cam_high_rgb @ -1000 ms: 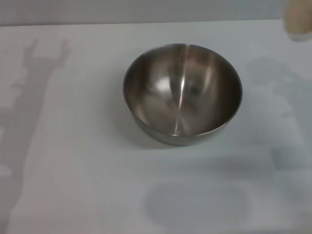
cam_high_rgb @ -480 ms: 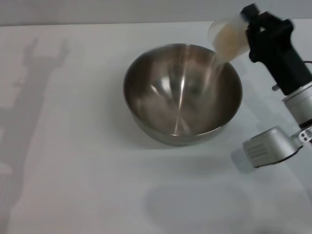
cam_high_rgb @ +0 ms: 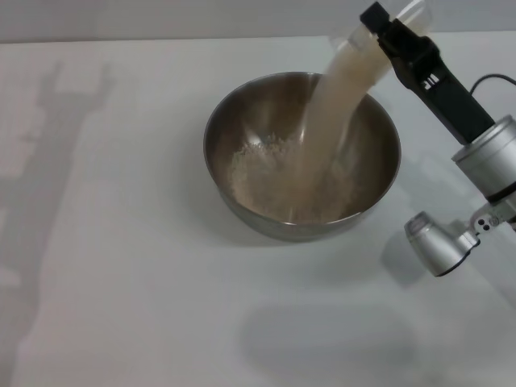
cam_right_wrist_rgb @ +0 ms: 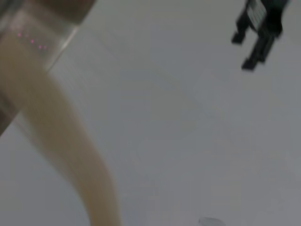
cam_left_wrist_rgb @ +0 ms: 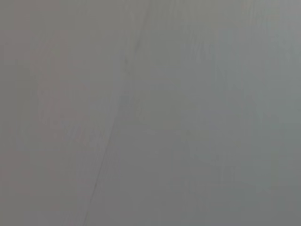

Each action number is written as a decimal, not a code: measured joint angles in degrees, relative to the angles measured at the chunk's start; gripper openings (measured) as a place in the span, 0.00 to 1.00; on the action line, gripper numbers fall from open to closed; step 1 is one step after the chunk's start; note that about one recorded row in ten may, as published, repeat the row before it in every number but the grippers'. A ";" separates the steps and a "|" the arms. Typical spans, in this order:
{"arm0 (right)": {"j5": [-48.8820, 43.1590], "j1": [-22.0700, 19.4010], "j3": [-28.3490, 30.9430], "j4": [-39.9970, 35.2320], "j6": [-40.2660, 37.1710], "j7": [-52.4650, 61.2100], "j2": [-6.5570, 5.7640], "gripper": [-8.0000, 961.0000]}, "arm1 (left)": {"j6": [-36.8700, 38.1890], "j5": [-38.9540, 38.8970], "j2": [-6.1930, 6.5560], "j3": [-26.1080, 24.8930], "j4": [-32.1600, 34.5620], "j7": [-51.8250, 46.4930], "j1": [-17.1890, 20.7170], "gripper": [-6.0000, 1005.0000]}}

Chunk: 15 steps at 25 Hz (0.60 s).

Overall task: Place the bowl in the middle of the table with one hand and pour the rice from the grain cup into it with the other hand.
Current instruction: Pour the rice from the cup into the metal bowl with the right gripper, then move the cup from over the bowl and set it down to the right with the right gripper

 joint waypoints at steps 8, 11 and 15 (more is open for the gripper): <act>-2.92 3.18 -0.79 -4.67 -0.34 -5.20 -0.10 0.02 | -0.43 -0.30 -0.06 -0.07 -0.18 -0.16 -0.81 0.87; -3.05 3.68 -1.96 -5.68 -0.43 -5.50 -0.10 0.02 | -0.80 -0.30 -0.13 -0.25 -0.18 -0.17 -1.32 0.87; -3.05 3.61 -2.33 -5.76 -0.64 -4.80 -0.10 0.02 | -1.09 -0.30 -0.22 -0.75 -0.18 -0.20 -1.74 0.87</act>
